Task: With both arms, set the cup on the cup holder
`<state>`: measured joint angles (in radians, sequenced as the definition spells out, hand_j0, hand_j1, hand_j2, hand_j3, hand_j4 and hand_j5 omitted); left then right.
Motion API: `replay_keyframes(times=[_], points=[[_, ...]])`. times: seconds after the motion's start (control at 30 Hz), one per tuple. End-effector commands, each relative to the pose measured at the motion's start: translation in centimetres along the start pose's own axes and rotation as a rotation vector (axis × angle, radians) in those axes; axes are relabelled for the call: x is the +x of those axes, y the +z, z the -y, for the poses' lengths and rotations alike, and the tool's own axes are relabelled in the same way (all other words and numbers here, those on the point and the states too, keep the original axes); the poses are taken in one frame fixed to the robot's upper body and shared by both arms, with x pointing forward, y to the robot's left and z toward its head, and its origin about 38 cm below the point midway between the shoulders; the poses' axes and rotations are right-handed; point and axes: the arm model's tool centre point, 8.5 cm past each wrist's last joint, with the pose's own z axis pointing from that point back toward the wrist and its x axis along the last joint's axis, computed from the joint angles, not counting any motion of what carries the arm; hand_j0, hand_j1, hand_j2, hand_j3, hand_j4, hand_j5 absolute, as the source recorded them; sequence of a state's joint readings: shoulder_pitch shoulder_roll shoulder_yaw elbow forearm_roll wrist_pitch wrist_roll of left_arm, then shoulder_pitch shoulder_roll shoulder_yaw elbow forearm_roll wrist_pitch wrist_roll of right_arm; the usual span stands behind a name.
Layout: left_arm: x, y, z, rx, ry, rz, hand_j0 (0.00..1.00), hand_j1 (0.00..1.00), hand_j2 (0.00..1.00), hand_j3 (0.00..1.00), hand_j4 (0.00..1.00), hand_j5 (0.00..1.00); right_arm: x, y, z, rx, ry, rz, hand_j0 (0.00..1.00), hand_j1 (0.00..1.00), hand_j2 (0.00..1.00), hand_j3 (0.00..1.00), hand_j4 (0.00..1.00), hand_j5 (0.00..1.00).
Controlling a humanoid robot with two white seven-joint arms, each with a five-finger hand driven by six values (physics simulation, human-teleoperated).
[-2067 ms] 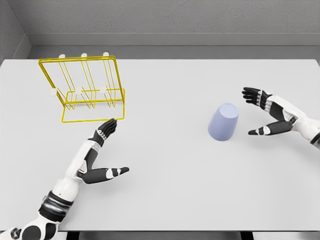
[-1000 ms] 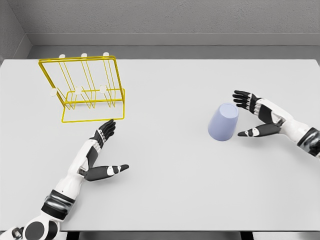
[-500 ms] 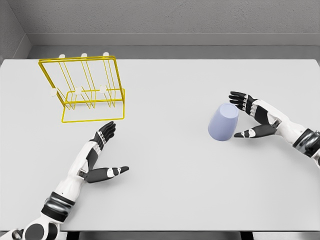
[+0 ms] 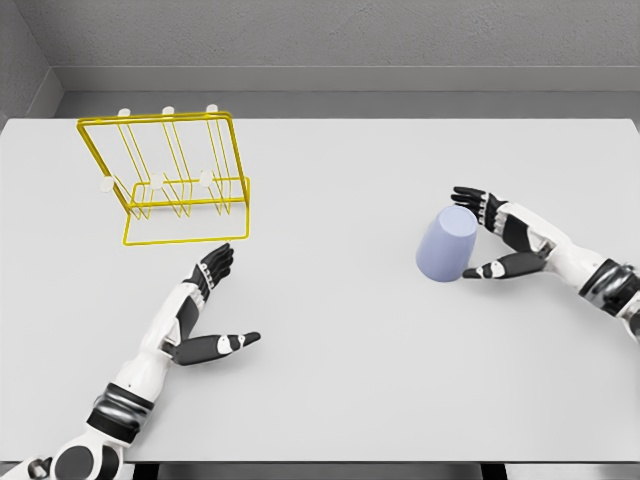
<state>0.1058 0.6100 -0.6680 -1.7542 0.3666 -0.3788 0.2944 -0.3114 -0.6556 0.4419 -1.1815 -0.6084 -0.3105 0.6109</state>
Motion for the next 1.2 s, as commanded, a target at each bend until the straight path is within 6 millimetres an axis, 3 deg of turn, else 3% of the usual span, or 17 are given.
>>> replay_keyframes(times=[0.0,0.8,1.0,1.13,1.17], points=[[-0.1,-0.2,0.3,0.007,0.004,-0.011,1.00,1.00,1.00,1.00,1.00,1.00,0.2,-0.2,-0.2,0.006,0.001,0.006,1.00,1.00,1.00,1.00,1.00,1.00],[0.0,-0.5,0.0,0.018,0.018,-0.007,1.00,1.00,1.00,1.00,1.00,1.00,0.3,-1.4,-1.6,0.028,-0.011,0.037,1.00,1.00,1.00,1.00,1.00,1.00],[0.1,-0.6,-0.2,0.014,0.011,-0.006,1.00,1.00,1.00,1.00,1.00,1.00,0.3,-1.8,-2.0,0.038,0.000,0.037,0.86,0.86,0.86,0.86,0.86,0.86],[0.1,-0.5,0.0,0.014,0.015,-0.007,1.00,1.00,1.00,1.00,1.00,1.00,0.3,-1.7,-1.8,0.033,-0.002,0.033,0.55,0.55,0.55,0.55,0.55,0.55],[0.0,-0.5,0.0,0.014,0.015,-0.009,1.00,1.00,1.00,1.00,1.00,1.00,0.3,-1.7,-1.8,0.031,-0.001,0.034,0.53,0.53,0.53,0.53,0.53,0.53]])
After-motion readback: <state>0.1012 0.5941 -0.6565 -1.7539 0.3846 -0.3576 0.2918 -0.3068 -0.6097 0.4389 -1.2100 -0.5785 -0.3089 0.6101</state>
